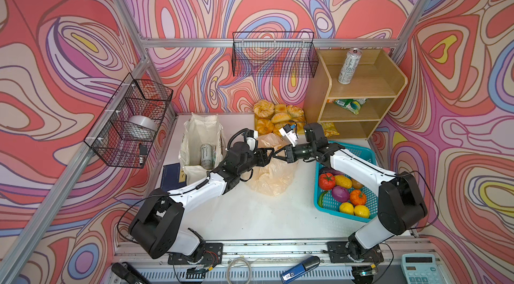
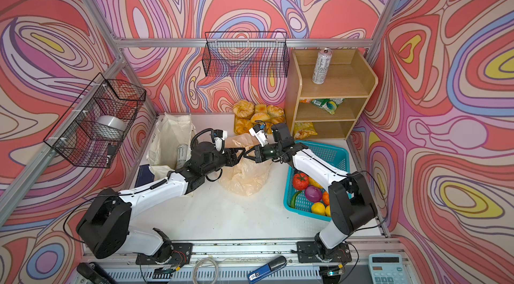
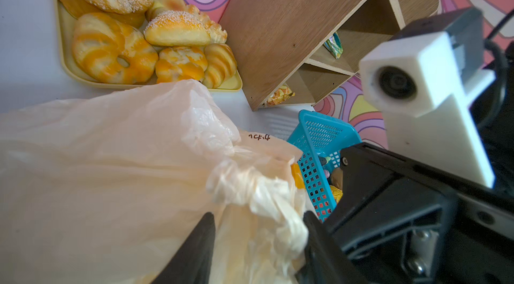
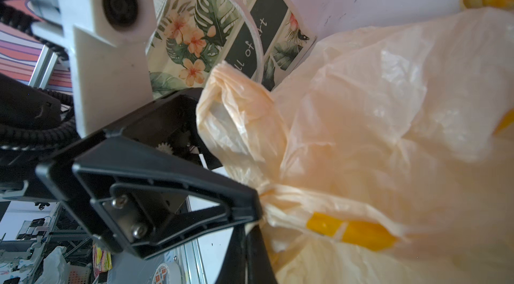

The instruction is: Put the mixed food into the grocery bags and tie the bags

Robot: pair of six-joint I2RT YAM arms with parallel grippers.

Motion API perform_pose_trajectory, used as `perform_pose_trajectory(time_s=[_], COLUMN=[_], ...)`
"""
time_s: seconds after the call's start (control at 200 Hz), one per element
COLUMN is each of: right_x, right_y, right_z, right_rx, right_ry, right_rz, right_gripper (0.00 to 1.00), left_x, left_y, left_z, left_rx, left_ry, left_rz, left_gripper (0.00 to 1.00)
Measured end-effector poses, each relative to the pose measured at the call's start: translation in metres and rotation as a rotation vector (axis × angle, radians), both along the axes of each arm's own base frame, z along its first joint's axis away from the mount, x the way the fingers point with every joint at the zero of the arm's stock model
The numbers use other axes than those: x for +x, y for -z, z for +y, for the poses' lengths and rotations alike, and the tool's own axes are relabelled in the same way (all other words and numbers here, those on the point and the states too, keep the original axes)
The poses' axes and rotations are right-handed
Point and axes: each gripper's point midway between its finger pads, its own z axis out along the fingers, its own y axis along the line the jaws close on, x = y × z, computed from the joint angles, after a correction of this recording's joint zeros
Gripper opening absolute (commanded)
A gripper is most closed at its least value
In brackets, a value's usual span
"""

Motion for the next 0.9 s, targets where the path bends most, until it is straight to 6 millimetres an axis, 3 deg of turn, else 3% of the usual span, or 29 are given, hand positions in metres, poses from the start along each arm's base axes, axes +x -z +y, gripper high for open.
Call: perform_pose_trajectory(time_s=[0.235,0.376,0.576,0.646,0.776,0.902], right_x=[-0.006,-0.006,-0.009,-0.012,-0.020,-0.017], right_y=[0.003,0.003,0.006,0.007,-0.007,-0.039], right_z=[0.004,0.005,0.004,0.002,-0.010,-0.050], right_rx=[-0.002,-0.002,-0.013,-0.025,-0.037,-0.018], right_ry=[-0.014,-0.014,-0.019,-0.023,-0.012,0.087], right_rz=[0.013,0.014,0.022,0.023,-0.006,-0.082], right_gripper=[0.00,0.00,0.38,0.46,0.49,0.52], left_x=[0.004,0.004,0.002,0.001,0.002,0.009], left_y=[-0.005,-0.009,-0.010,-0.010,-0.010,-0.013], left_z=[-0.012,-0.018,-0.025,-0.027,-0.026,-0.017], left_rx=[-0.044,-0.061,-0.074,-0.071,-0.061,-0.036], left_ry=[0.033,0.063,0.109,0.121,0.143,0.157], left_rz=[0.020,0.026,0.038,0.039,0.047,0.039], left_gripper=[0.53,0.37,0.00,0.00,0.00,0.00])
